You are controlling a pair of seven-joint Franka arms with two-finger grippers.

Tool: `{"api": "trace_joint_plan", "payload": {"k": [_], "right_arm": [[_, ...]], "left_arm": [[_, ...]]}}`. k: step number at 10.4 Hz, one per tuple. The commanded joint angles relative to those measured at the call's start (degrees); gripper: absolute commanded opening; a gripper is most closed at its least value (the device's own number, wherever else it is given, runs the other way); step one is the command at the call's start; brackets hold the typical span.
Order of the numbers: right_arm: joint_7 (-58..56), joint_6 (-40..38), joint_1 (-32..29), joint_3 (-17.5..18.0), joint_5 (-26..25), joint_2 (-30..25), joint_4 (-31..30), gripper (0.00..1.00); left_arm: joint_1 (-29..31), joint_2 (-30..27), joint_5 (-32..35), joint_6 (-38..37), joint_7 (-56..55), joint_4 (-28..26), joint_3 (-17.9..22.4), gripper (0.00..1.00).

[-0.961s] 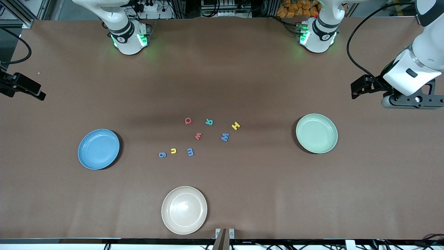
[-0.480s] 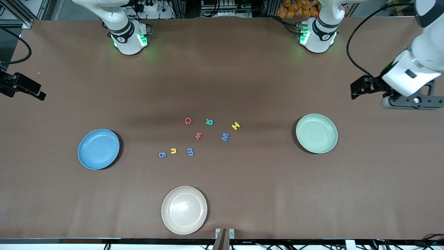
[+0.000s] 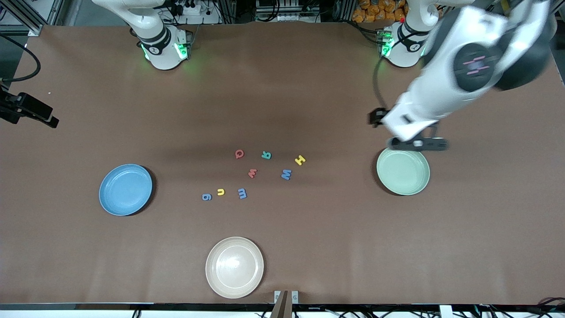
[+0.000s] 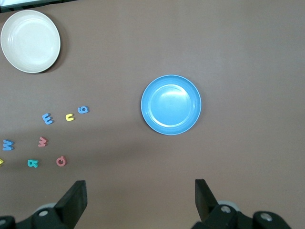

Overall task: Sort upper and lower case letters into plates
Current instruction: 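Lower the left gripper onto the yellow H and close it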

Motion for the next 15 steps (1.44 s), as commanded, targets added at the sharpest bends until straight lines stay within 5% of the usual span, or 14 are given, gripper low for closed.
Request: {"api": "trace_joint_plan", "payload": {"k": [1, 7, 9, 15], "right_arm": [[0.63, -0.37, -0.52, 0.27, 1.18, -0.09, 0.43, 1.0], [0.63, -0.37, -0.52, 0.27, 1.18, -0.09, 0.43, 1.0], [0.63, -0.46, -0.52, 0.27, 1.18, -0.09, 0.43, 1.0], [0.63, -0.46, -0.52, 0.27, 1.18, -0.09, 0.43, 1.0]], "left_arm": [[-3.68, 3.87, -3.0, 6.11, -8.36, 0.8, 0.32, 1.0], [-12.92, 13.36, -2.83, 21.59, -21.38, 0.36, 0.58, 1.0], [-15.72, 16.7, 1.79, 24.51, -23.24, 0.18, 0.67, 1.0], [-15.04, 23.74, 5.26, 35.39, -37.43, -2.72, 0.85, 1.0]]}}
